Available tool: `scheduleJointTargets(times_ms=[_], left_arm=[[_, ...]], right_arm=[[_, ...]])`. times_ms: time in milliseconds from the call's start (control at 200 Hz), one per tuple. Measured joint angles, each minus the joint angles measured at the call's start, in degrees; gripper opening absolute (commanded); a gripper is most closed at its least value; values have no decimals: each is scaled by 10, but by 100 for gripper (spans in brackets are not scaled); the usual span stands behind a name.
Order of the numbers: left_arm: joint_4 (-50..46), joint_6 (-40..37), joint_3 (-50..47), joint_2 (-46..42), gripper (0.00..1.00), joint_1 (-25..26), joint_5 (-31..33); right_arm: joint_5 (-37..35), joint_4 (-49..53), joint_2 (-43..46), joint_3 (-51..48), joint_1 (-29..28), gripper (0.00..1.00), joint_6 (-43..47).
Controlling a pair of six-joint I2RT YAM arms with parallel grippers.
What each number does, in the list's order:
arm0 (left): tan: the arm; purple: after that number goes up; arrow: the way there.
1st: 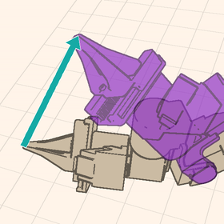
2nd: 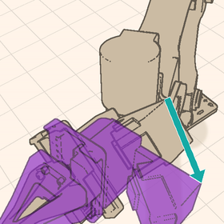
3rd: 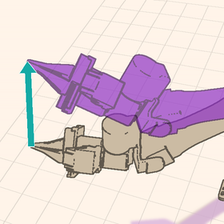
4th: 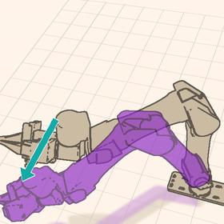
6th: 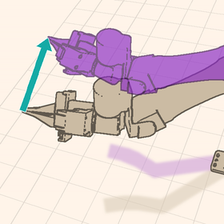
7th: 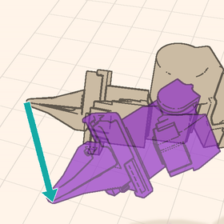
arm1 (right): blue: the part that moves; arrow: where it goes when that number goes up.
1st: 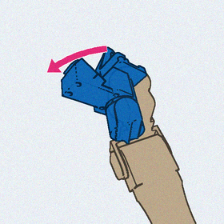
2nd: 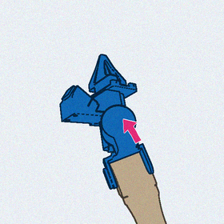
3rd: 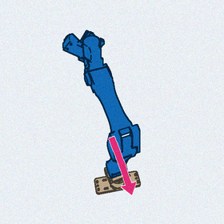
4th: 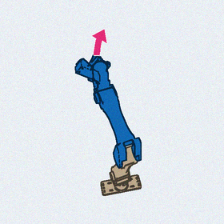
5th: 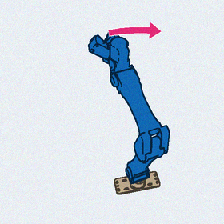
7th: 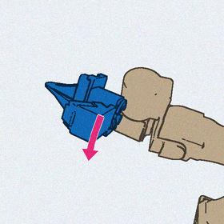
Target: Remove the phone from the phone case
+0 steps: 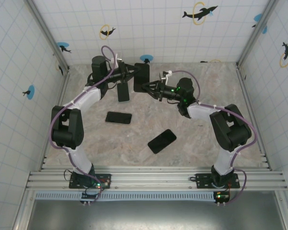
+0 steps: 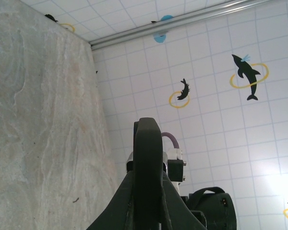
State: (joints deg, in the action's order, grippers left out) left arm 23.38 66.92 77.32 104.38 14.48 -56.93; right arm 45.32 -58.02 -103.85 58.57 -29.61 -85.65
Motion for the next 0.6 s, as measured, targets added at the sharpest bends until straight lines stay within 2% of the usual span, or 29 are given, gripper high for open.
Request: scheduleJointTargets(times_ms=[85, 275, 440, 601], left_arm=[[12, 2, -7, 0, 0, 1, 20], [56, 29, -63, -24, 0, 7, 118], [86, 39, -92, -51, 0, 29, 239], [119, 50, -112, -76, 0, 56, 328]], right_arm=[[-1, 0, 0, 1, 0, 43, 4], [-38, 1, 8, -22, -1, 46, 30], [-98, 11, 48, -71, -13, 43, 85], [-133, -4, 69, -86, -33, 39, 114]])
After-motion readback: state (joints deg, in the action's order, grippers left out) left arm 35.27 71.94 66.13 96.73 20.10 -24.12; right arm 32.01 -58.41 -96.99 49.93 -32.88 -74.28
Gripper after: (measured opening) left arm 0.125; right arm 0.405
